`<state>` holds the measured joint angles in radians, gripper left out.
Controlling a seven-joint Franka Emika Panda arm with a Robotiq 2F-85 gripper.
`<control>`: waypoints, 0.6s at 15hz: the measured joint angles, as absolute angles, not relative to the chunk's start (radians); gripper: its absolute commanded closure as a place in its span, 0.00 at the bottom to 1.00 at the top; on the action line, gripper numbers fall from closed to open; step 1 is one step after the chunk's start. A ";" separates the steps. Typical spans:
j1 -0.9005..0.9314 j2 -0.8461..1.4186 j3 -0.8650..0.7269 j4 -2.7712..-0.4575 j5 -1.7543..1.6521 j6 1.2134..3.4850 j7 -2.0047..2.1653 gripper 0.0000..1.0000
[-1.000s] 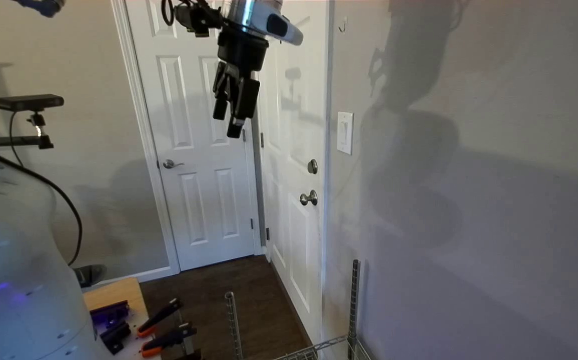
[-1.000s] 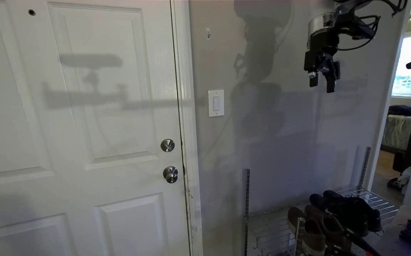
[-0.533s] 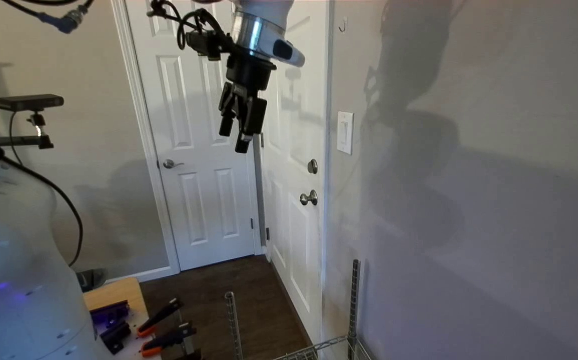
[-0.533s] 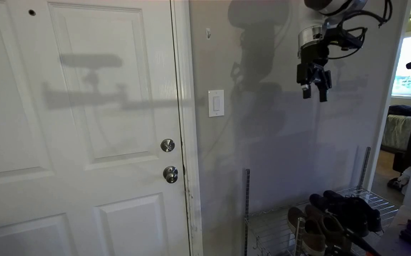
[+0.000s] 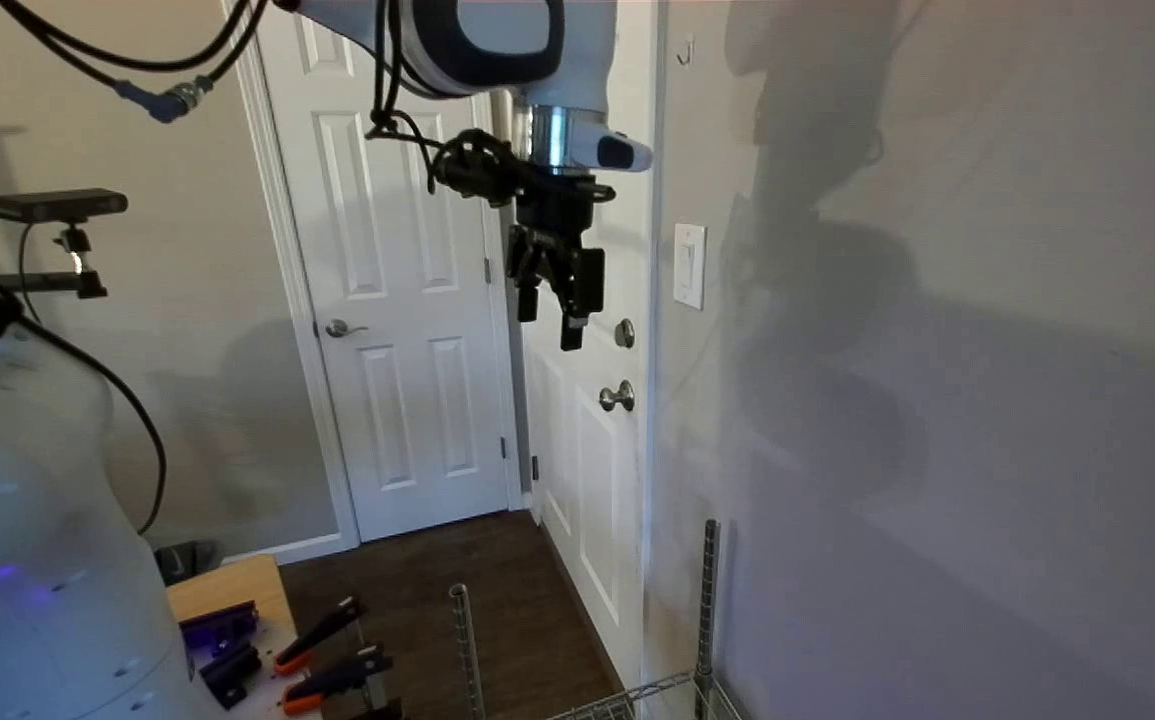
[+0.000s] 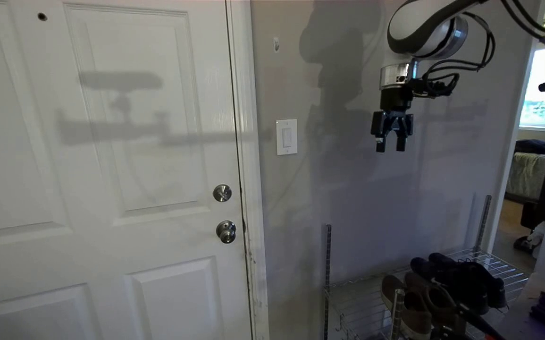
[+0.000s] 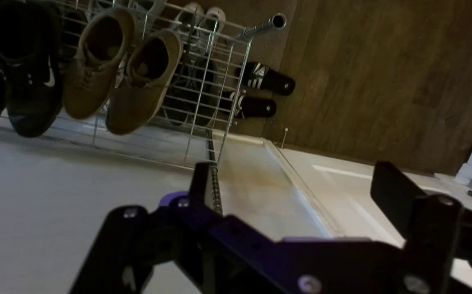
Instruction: Turn on the light switch.
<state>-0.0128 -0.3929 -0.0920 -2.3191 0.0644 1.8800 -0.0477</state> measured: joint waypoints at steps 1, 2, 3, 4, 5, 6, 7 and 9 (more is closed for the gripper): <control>-0.013 -0.391 -0.092 -2.334 0.063 1.932 -0.048 0.00; -0.013 -0.390 -0.092 -2.349 0.063 1.979 -0.048 0.00; -0.013 -0.388 -0.091 -2.363 0.062 2.018 -0.048 0.00; -0.013 -0.387 -0.089 -2.378 0.060 2.060 -0.048 0.00; -0.013 -0.387 -0.085 -2.395 0.054 2.109 -0.048 0.00; -0.012 -0.387 -0.080 -2.413 0.046 2.166 -0.048 0.00; -0.012 -0.387 -0.073 -2.433 0.038 2.227 -0.048 0.00; -0.011 -0.387 -0.061 -2.471 0.030 2.344 -0.048 0.00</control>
<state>-0.0107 -0.3869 -0.0607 -2.4711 0.0300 2.3445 -0.0477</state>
